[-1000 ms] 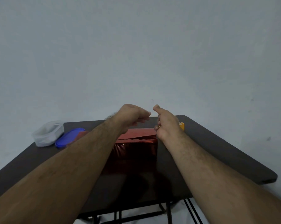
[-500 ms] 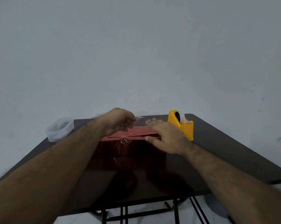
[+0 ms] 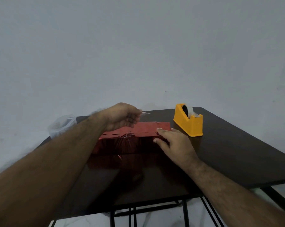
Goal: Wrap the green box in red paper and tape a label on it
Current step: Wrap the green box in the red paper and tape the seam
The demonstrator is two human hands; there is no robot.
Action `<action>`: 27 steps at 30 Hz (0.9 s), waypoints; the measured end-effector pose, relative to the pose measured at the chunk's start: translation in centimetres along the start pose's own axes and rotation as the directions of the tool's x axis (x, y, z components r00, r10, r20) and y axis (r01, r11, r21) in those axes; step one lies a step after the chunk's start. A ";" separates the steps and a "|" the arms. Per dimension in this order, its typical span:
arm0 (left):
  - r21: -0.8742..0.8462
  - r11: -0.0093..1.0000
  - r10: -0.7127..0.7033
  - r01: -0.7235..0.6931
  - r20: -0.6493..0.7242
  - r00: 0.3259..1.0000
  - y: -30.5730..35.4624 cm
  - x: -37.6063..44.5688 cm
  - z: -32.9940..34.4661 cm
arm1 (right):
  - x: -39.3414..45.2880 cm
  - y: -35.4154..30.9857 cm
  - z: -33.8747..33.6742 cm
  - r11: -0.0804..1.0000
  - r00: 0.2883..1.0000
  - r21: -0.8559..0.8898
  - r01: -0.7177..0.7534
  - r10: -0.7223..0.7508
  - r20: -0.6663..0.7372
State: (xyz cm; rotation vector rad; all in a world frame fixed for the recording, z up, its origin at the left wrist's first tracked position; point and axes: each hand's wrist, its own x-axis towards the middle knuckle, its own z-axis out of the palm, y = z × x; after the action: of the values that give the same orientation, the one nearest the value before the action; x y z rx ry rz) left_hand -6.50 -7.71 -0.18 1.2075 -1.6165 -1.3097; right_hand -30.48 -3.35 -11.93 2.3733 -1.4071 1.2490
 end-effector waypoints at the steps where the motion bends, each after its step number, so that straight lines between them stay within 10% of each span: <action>1: 0.013 1.000 0.002 -0.002 0.010 1.000 0.2 0.2 -0.1 | 0.0 0.2 0.0 1.000 0.999 -0.015 0.027 -0.027 -0.023; 11: -0.019 0.999 -0.041 0.043 0.102 0.994 -1.5 0.4 -0.1 | 1.3 1.0 0.0 0.976 0.972 -0.093 0.198 -0.183 0.146; 17: -0.210 0.976 -0.058 0.061 0.021 0.998 -2.6 0.7 -1.2 | 1.0 2.0 -0.2 0.989 0.990 -0.053 0.138 -0.140 -0.033; 27: 0.103 0.994 -0.047 0.025 0.221 0.974 0.1 1.5 -1.4 | 0.8 2.3 0.6 0.997 0.999 0.064 -0.046 0.046 0.003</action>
State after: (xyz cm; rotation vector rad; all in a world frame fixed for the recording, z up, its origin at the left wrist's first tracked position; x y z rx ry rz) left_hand -5.63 -9.58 0.19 1.1873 -1.8455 -1.4448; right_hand -31.74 -5.47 -12.47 2.3967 -1.4514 1.3227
